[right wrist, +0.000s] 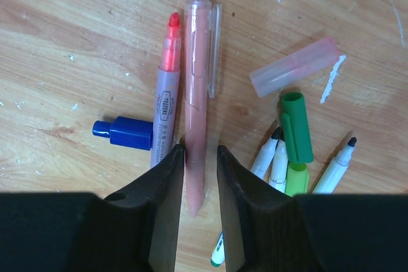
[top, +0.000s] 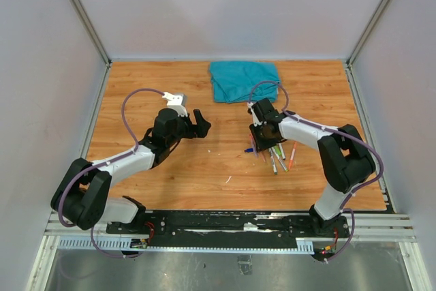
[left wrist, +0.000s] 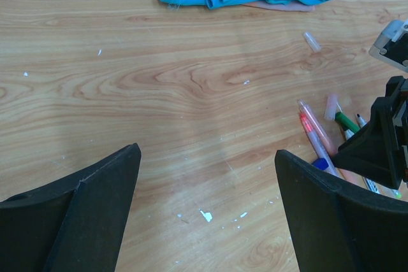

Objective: Insert the pens into the pen caps
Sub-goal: Pick up the pen from the center of the board.

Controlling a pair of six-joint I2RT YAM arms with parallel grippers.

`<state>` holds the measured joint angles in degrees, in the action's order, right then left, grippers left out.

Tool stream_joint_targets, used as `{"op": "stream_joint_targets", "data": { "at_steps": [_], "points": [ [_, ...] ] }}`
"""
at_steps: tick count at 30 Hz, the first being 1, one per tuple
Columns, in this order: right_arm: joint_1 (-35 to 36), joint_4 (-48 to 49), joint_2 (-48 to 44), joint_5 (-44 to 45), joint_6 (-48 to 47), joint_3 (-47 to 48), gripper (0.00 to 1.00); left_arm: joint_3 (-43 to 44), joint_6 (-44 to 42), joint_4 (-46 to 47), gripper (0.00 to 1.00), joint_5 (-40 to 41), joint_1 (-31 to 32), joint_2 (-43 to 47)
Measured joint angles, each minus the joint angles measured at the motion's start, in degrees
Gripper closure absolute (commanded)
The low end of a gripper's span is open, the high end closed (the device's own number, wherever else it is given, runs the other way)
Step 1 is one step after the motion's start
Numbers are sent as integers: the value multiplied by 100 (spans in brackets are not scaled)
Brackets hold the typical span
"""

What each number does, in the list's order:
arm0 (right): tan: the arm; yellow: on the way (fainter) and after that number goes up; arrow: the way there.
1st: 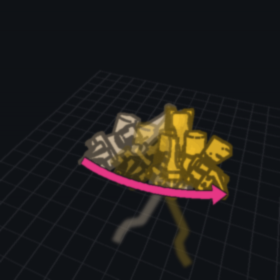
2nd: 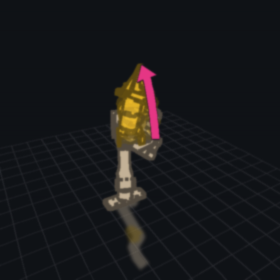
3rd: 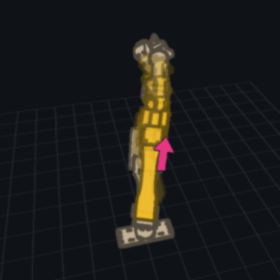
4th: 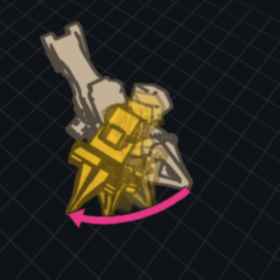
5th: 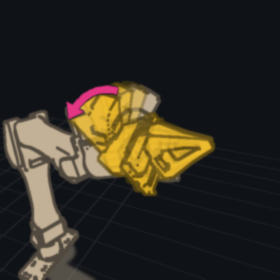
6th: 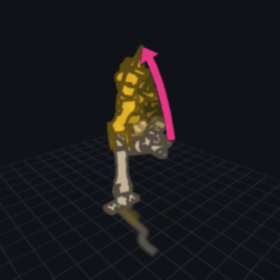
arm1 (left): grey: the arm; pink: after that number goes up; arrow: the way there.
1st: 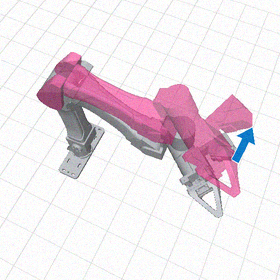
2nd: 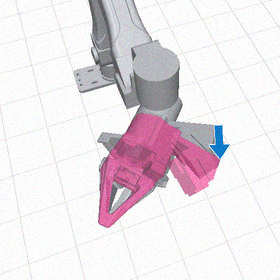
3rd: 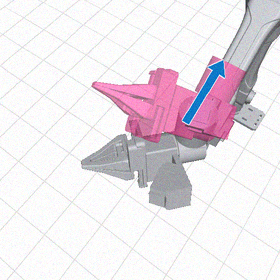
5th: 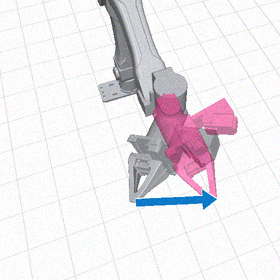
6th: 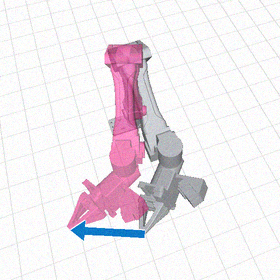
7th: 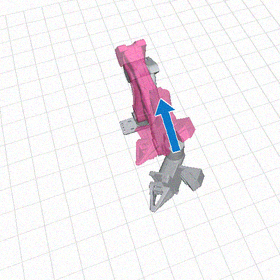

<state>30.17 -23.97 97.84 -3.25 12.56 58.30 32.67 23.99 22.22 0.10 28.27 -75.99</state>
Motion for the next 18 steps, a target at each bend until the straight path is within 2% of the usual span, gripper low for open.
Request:
{"op": "stream_joint_targets", "data": {
  "at_steps": [6, 11, 18],
  "points": [
    [76, -57, 98, 162, -46, 116, 80, 2, 0, 0, 9, 2, 0, -15],
    [186, -114, 125, 310, -90, 166, 99, 13, 2, -2, 9, 2, 0, -55],
    [245, -155, 83, 485, -103, 175, 99, 17, 4, -4, 1, 13, 0, -59]
  ]
}}
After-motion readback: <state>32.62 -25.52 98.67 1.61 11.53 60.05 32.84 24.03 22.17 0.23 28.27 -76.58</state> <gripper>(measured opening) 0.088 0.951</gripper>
